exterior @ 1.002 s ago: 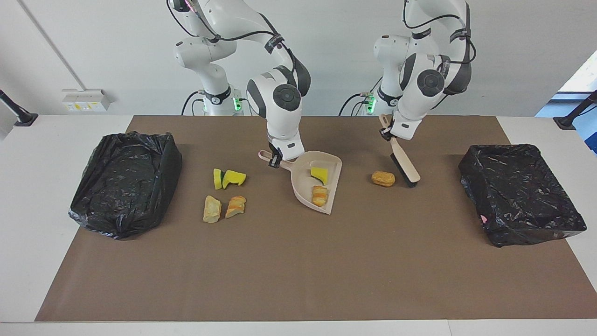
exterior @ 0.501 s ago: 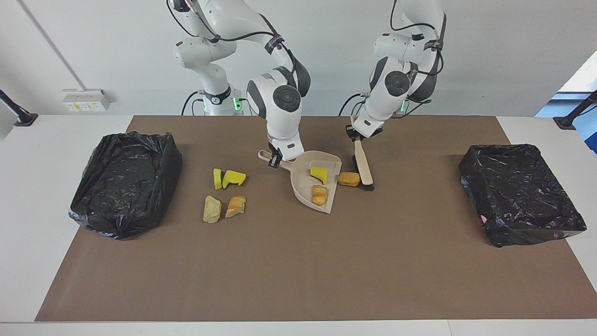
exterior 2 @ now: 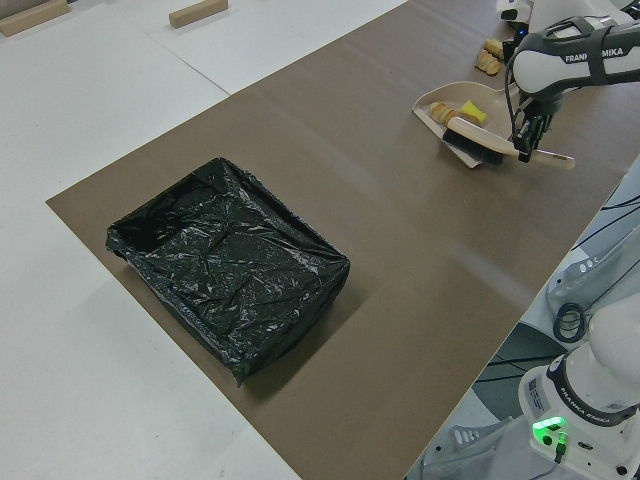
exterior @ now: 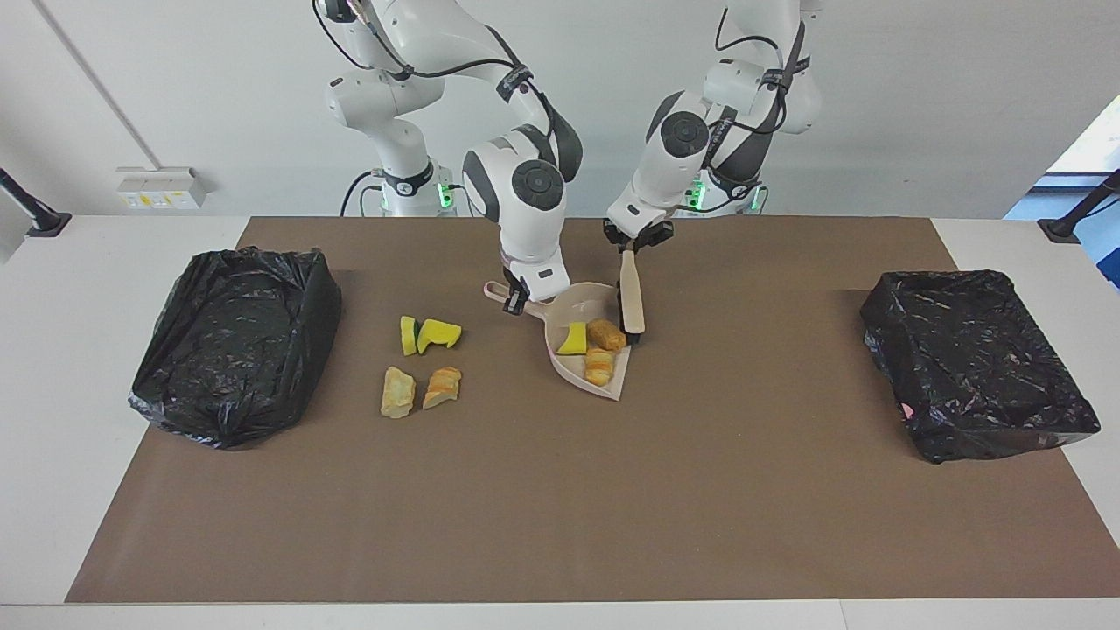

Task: Sweep and dump trash in bin
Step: 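Sweep the trash pieces into the dustpan with the left gripper's brush, then carry the loaded dustpan with the right gripper to the black bin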

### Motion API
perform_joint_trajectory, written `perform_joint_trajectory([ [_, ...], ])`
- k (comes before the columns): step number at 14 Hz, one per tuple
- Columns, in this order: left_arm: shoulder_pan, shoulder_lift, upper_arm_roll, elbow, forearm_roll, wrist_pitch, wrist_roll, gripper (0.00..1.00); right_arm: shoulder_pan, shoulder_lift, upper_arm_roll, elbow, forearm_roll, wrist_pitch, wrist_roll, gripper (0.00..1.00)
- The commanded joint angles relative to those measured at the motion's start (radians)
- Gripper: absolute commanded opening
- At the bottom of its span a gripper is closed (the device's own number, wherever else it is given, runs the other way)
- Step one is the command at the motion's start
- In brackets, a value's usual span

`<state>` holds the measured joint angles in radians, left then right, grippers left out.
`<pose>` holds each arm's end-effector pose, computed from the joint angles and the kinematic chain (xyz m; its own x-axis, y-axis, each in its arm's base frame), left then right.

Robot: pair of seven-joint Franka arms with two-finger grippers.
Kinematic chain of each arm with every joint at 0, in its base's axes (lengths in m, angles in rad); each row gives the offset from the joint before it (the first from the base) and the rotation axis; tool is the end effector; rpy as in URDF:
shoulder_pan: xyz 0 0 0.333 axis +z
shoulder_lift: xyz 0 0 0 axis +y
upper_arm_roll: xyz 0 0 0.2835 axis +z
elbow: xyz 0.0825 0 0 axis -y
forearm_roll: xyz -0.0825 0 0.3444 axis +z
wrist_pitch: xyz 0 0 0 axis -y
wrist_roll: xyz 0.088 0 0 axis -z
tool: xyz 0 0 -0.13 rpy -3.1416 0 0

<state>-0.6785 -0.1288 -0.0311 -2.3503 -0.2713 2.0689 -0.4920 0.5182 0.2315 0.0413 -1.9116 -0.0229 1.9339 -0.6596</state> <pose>0.3199 -0.3001 0.3419 0.9663 -0.0797 -0.2447 -0.0549 -0.9928 0.1064 0.4579 0.2837 0.3275 0.3203 0.9320 -0.1700 0.9321 -0.3421 -0.1194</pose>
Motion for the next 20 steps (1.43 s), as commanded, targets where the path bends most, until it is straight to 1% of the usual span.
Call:
perform_joint_trajectory([
  [1, 0.010, -0.023, 0.023, 0.016, 0.007, -0.093, -0.016, 0.00, -0.001, -0.023, 0.002, -0.023, -0.008, -0.010, -0.008, 0.00],
  [3, 0.051, -0.073, 0.020, 0.016, 0.043, -0.154, -0.071, 0.00, -0.001, -0.021, 0.002, -0.023, -0.008, -0.009, -0.006, 0.00],
  [6, 0.053, -0.152, 0.014, 0.008, 0.127, -0.233, -0.179, 0.00, -0.001, -0.021, 0.002, -0.018, -0.008, -0.009, 0.023, 0.00],
  [7, 0.043, -0.172, 0.005, -0.003, 0.139, -0.239, -0.233, 0.00, -0.004, -0.023, 0.002, -0.014, -0.008, -0.009, 0.023, 0.00],
  [8, 0.042, -0.190, -0.028, -0.021, 0.141, -0.236, -0.267, 0.00, -0.010, -0.032, 0.002, -0.012, -0.008, -0.009, 0.026, 0.00],
  [10, 0.042, -0.232, -0.070, -0.062, 0.141, -0.205, -0.284, 0.00, -0.030, -0.072, 0.000, -0.008, 0.003, -0.009, 0.040, 0.00],
  [12, 0.040, -0.265, -0.131, -0.104, 0.141, -0.165, -0.324, 0.00, -0.084, -0.119, 0.000, 0.002, 0.004, -0.010, 0.034, 0.00],
  [13, 0.034, -0.268, -0.166, -0.116, 0.141, -0.147, -0.368, 0.00, -0.117, -0.138, 0.000, 0.014, 0.004, -0.019, 0.025, 0.00],
  [14, 0.007, -0.267, -0.182, -0.124, 0.139, -0.127, -0.400, 0.00, -0.150, -0.153, -0.001, 0.025, 0.003, -0.044, 0.020, 0.00],
  [17, -0.093, -0.256, -0.182, -0.170, 0.132, -0.012, -0.496, 0.00, -0.265, -0.178, -0.008, 0.086, 0.003, -0.120, -0.023, 0.00],
  [20, -0.156, -0.210, -0.182, -0.178, 0.116, 0.037, -0.500, 0.00, -0.395, -0.221, -0.014, 0.115, 0.003, -0.206, -0.118, 0.00],
])
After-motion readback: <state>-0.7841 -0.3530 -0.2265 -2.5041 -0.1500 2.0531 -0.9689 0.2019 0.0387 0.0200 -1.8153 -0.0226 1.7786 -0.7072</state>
